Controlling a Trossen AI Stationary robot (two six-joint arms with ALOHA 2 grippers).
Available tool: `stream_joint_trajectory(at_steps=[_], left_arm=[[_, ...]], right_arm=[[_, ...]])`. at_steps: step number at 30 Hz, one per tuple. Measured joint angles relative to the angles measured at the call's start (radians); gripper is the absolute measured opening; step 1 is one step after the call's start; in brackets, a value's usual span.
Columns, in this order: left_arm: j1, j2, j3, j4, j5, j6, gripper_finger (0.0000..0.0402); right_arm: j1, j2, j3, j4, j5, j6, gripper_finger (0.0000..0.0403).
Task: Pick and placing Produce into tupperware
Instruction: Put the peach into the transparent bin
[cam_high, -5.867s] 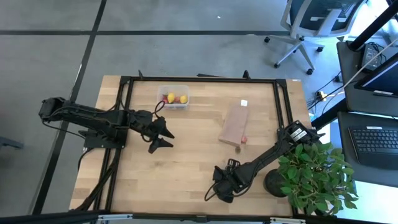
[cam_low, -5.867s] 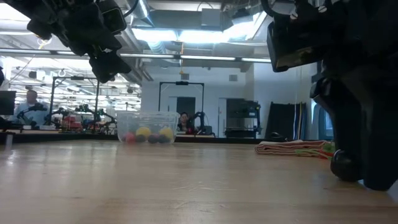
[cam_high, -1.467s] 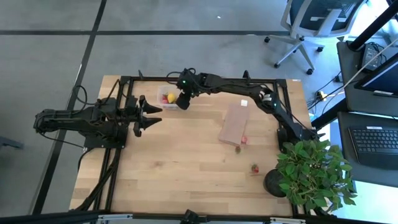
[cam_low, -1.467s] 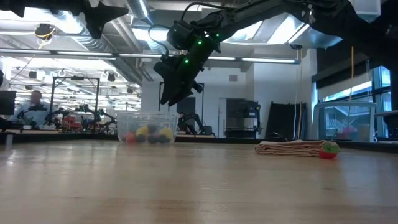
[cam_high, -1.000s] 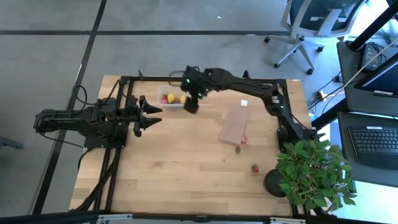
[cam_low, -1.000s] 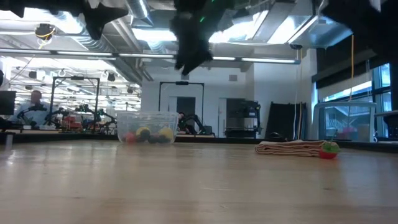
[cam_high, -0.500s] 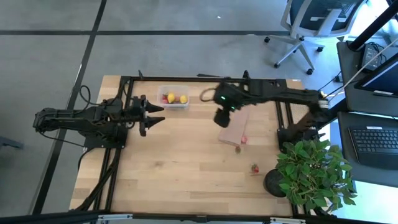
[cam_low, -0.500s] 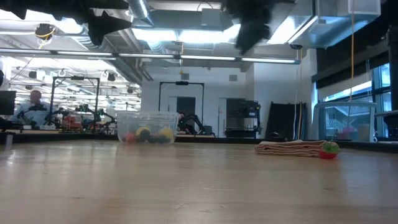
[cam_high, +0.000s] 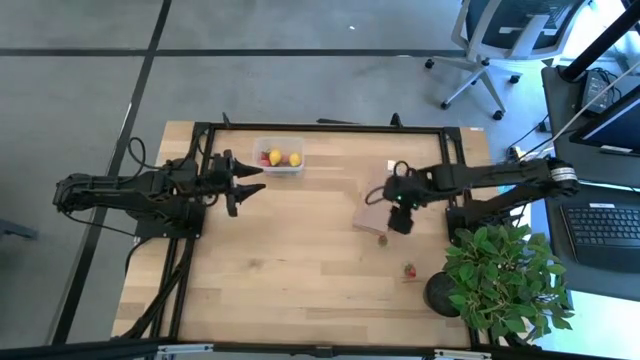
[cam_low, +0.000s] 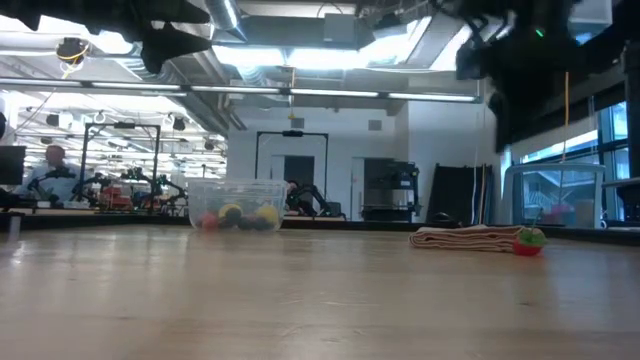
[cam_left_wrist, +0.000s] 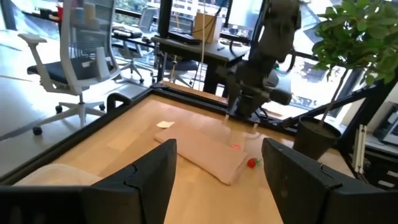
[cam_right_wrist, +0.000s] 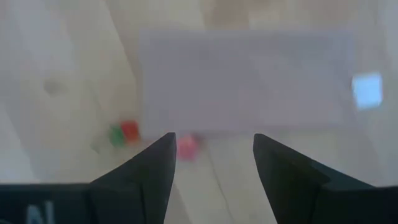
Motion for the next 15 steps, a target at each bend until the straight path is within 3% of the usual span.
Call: stream_joint_trajectory(at_steps=[7, 15], left_arm=[[0.000, 0.000, 0.000, 0.000, -0.038, -0.017, 0.0227], [0.000, 0.003, 0.000, -0.009, -0.142, -0.018, 0.0227]], right_arm=[[0.020, -0.001, -0.171, 0.039, -0.001, 0.000, 0.0217], [0.032, -0.001, -0.260, 0.109, -0.003, -0.005, 0.0217]])
